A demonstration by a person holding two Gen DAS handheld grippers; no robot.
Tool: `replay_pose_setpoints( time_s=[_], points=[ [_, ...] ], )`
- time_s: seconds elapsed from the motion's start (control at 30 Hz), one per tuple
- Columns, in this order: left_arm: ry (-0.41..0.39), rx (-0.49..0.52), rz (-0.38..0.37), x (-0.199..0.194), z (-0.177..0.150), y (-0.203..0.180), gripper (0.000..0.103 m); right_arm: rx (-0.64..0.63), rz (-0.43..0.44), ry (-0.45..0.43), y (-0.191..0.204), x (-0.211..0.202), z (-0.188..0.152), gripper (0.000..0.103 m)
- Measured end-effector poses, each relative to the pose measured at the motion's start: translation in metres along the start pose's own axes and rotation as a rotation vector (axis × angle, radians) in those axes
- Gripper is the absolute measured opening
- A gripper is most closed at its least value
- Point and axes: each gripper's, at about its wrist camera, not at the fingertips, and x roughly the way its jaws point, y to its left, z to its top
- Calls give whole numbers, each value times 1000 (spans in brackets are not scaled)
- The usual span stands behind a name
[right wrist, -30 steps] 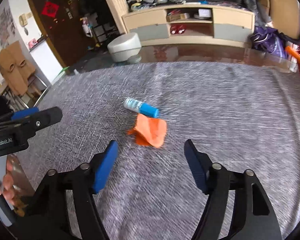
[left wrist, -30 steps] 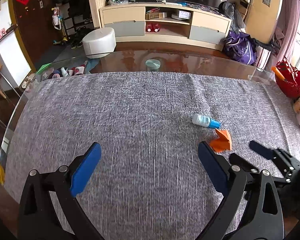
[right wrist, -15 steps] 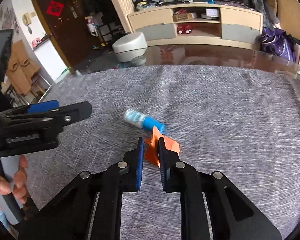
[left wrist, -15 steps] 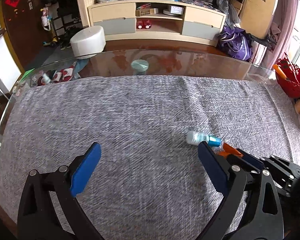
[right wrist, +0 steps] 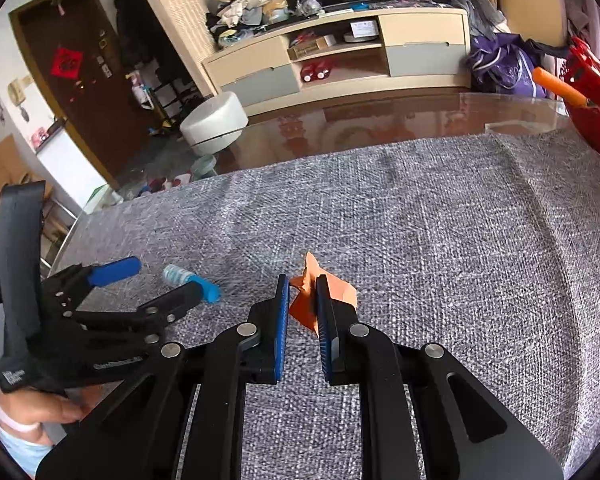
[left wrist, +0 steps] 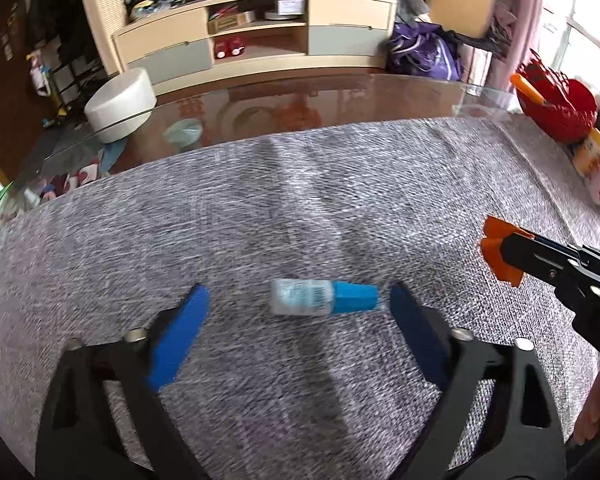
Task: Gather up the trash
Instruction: 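Grasp the orange cloth scrap with the right tool while the left tool grasps the blue-capped tube, then lower the tube and orange scrap into the grey bin and open both tools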
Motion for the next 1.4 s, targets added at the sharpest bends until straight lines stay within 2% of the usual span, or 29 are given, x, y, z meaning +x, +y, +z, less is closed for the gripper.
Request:
replay_pose_setpoints(
  time_s=[0.07,0.2,0.27,0.57,0.73,0.93,1.13,1.4],
  points=[
    [5,4,-20,4,0,-3,69,2,-2,5,-1,3,-2,15],
    [19,17,-28,12,-5,-7,61,3,3,8,0,4,-4,15],
    [1,25,-16,11,-7,-9,56,-1,7,11,1,5,-5,15],
    [-31,-14,-34,-8,-13,3,55,-10,20,30,7,0,-14,15],
    [-52,-65,-41,-48,-27,5,55,-25,33,16,25,-37,-27,15],
    [-91,-96,-23,-123,-61,-9,55,-48,15,-30,41,-95,-47,15],
    [-102,-98,-19,-177,-107,-30,55,-78,-20,-39,50,-144,-86,15],
    [-88,-89,-26,-209,-185,-60,55,-98,-66,-19,44,-179,-145,15]
  ],
)
